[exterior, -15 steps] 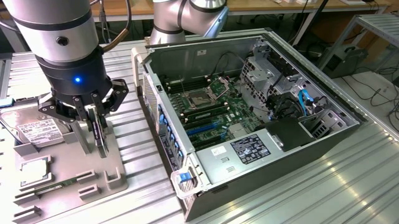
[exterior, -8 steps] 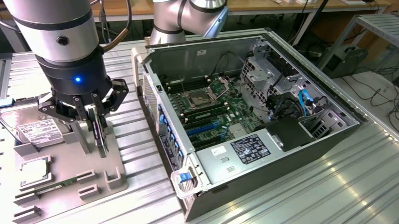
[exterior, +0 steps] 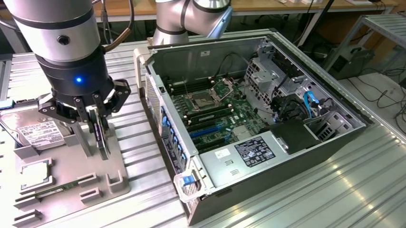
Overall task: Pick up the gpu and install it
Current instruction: 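Pick up the gpu and move the gpu toward the slot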
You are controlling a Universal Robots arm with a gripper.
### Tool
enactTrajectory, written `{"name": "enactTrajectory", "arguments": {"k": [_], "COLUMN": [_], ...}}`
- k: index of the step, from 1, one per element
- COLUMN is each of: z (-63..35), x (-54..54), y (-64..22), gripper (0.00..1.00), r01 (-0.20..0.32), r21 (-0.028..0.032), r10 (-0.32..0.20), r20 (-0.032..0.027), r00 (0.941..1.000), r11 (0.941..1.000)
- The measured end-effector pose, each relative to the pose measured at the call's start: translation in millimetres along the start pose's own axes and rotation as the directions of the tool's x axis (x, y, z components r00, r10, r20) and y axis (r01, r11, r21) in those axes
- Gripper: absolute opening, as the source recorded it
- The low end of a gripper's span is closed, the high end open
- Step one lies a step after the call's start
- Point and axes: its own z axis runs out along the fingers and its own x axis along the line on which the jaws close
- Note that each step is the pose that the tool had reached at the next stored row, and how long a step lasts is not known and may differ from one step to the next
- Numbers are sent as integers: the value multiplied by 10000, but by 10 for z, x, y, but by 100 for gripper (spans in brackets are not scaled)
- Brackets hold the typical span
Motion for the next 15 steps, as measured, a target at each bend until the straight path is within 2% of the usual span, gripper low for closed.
{"name": "enactTrajectory", "arguments": {"k": [15], "z": [-189], "x": [-1], "y": [8], "gripper": [27], "r01": [0], "r21": [-2], "r10": [0], "r20": [1], "r00": [10000], "r11": [10000]}}
